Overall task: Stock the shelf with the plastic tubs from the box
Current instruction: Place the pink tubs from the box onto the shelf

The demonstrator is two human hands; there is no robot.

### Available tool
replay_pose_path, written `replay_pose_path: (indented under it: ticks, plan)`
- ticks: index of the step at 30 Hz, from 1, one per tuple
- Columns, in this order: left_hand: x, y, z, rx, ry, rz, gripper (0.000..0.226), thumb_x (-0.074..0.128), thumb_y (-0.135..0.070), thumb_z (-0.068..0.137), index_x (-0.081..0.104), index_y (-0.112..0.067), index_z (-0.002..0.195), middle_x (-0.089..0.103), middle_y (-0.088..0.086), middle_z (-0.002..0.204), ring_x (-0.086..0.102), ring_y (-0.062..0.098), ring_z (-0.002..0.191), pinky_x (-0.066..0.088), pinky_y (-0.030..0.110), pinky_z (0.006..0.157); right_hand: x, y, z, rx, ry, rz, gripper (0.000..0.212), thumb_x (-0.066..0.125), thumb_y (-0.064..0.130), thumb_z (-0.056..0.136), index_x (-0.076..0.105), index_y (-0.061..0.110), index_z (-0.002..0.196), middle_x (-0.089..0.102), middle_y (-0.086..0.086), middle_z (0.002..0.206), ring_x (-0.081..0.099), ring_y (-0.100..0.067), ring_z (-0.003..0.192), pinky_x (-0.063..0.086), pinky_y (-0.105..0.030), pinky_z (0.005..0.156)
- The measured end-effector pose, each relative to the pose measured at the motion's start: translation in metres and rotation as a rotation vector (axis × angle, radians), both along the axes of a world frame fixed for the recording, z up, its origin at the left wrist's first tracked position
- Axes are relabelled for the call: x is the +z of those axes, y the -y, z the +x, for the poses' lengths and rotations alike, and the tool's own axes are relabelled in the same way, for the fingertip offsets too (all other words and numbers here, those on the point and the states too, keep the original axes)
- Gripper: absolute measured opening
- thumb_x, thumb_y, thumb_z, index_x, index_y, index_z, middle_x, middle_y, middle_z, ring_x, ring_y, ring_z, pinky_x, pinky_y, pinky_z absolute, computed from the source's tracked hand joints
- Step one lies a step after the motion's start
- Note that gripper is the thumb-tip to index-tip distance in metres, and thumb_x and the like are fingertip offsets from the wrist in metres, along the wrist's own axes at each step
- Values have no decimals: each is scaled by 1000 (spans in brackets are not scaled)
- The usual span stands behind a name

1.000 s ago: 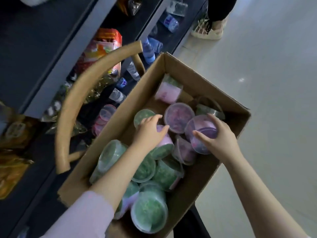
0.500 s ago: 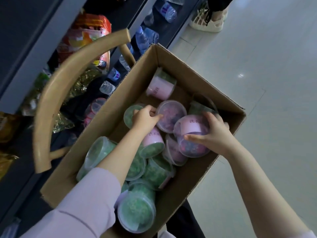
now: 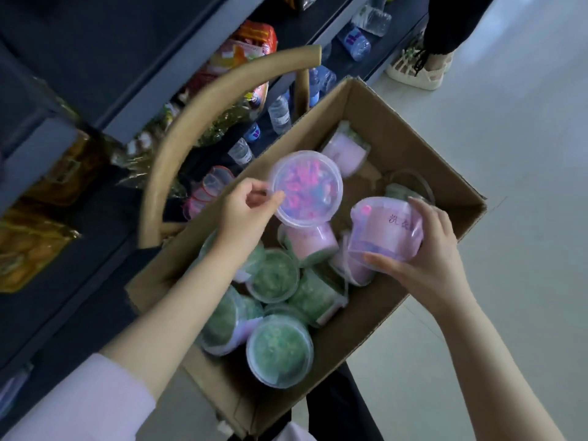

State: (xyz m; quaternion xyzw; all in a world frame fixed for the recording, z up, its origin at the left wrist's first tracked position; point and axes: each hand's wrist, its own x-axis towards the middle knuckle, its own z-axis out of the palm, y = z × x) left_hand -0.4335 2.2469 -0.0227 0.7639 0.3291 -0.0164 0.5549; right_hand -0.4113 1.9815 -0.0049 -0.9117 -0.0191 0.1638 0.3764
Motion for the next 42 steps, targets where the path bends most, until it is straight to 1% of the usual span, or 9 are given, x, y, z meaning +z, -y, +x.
replay_pose_path:
  ticks: [6, 8, 12, 16, 20, 23, 26, 32, 42]
  plan:
    - [102, -72, -124, 290, 40, -202, 16, 71, -17, 85, 62, -7, 95, 69, 14, 91, 67, 22, 79, 59, 33, 70, 76, -59, -77, 63, 163, 166, 101, 90, 40, 50, 39, 24, 137, 36, 16, 127, 35, 15, 115, 40, -29, 98]
    - [145, -98, -186, 350, 62, -199, 19, 70, -19, 86, 63, -5, 97, 72, 15, 93, 71, 25, 81, 59, 34, 71, 106, -89, -111, 133, 209, 218, 101, 92, 30, 53, 38, 22, 137, 36, 14, 129, 37, 12, 114, 38, -28, 100]
    - [229, -147, -318, 460, 130, -169, 21, 70, -21, 86, 64, -6, 98, 73, 13, 90, 72, 27, 80, 58, 36, 71, 171, -161, -196, 310, 391, 311, 104, 92, 37, 51, 39, 11, 137, 32, 4, 134, 31, -1, 122, 26, -9, 102]
    - [314, -185, -448, 588, 202, -91, 22, 72, -22, 84, 65, -7, 98, 73, 12, 83, 72, 27, 76, 58, 35, 69, 233, -232, -289, 404, 462, 428, 101, 94, 31, 49, 42, 17, 134, 29, -6, 137, 31, -21, 131, 32, -25, 103]
    - [386, -207, -560, 744, 315, -9, 11, 69, -20, 86, 67, -9, 86, 71, 9, 71, 71, 28, 70, 56, 37, 69, 299, -304, -359, 615, 446, 597, 100, 94, 26, 48, 43, 26, 134, 34, 5, 131, 34, 14, 115, 26, 1, 94]
    - [428, -221, -620, 885, 419, 3, 9, 69, -18, 86, 66, -9, 84, 68, 8, 70, 70, 26, 64, 56, 38, 69, 348, -351, -398, 780, 489, 680, 99, 93, 29, 50, 40, 34, 133, 31, 12, 133, 30, 15, 121, 28, -10, 102]
    - [459, -238, -662, 986, 516, 35, 10, 69, -18, 86, 63, -9, 86, 68, 8, 75, 71, 28, 68, 57, 37, 71, 387, -393, -427, 914, 571, 720, 101, 92, 33, 52, 35, 39, 135, 27, 17, 134, 27, 8, 127, 31, -24, 107]
    - [500, -287, -707, 1091, 623, 95, 15, 69, -22, 86, 64, -8, 90, 73, 16, 83, 72, 33, 76, 59, 37, 73, 445, -467, -458, 1100, 703, 804, 102, 90, 41, 55, 28, 49, 135, 23, 10, 140, 26, -3, 133, 30, -26, 110]
    - [534, -408, -687, 1118, 619, 180, 23, 71, -25, 85, 67, -8, 100, 73, 13, 91, 73, 31, 75, 58, 39, 75, 475, -604, -441, 1147, 761, 874, 101, 90, 39, 55, 33, 42, 139, 23, 8, 142, 28, -9, 135, 34, -31, 110]
